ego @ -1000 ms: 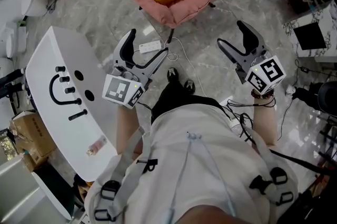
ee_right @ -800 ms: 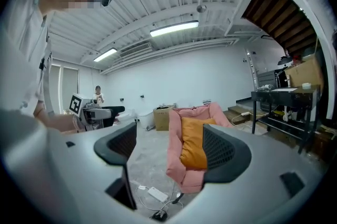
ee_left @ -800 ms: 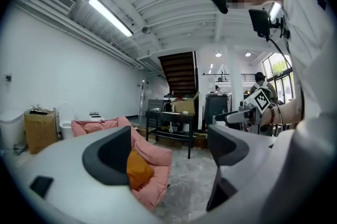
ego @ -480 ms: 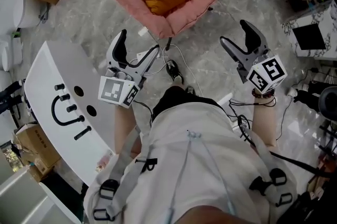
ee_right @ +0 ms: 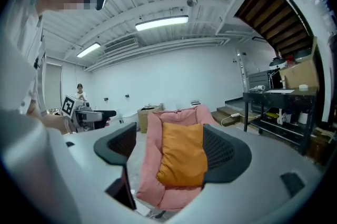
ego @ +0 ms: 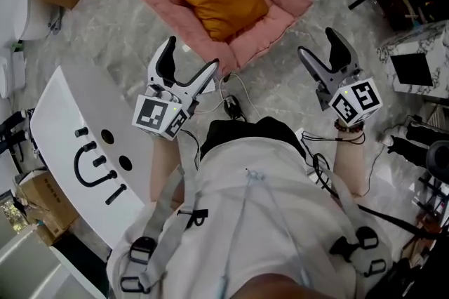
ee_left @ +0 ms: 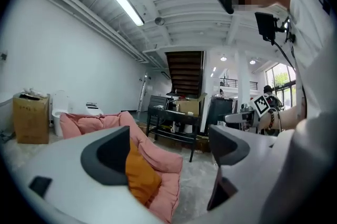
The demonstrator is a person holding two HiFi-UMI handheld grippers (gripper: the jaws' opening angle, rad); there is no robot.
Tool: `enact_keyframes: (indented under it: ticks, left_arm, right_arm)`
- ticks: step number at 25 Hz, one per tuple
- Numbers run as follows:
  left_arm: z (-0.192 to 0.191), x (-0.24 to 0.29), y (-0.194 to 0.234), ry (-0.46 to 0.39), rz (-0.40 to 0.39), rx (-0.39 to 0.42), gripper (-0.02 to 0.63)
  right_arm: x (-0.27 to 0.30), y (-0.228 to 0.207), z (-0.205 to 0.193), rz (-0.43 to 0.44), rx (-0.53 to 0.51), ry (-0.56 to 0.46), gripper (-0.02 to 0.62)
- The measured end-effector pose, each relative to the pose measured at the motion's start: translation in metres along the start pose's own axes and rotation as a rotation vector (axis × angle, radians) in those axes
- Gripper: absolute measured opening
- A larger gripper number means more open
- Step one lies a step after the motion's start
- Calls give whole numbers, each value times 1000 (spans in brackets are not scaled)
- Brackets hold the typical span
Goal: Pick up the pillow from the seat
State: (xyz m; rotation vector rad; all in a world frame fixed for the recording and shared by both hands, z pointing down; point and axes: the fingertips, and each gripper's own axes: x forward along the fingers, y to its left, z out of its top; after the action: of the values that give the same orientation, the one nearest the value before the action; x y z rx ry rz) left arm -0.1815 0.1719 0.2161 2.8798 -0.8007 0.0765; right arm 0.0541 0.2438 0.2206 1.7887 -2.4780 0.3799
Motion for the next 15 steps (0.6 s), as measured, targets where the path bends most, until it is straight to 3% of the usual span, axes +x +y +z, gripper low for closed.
enact_keyframes:
  ticks: [5, 9, 12, 15]
  left_arm:
    - [-9, 25, 30, -3, 8, -106, 460]
    - [-21, 62, 52, 10, 78, -149, 460]
    - [-39, 94, 67, 71, 118, -147, 470]
    - [-56, 126, 87, 148, 111, -194, 479]
  right_arm:
    - [27, -18, 5, 29, 13, 5, 376]
    - [51, -47, -8, 99, 58, 46, 376]
    - [83, -76, -22, 170, 68, 96, 376]
    - [117, -111, -30, 200, 66, 146, 381]
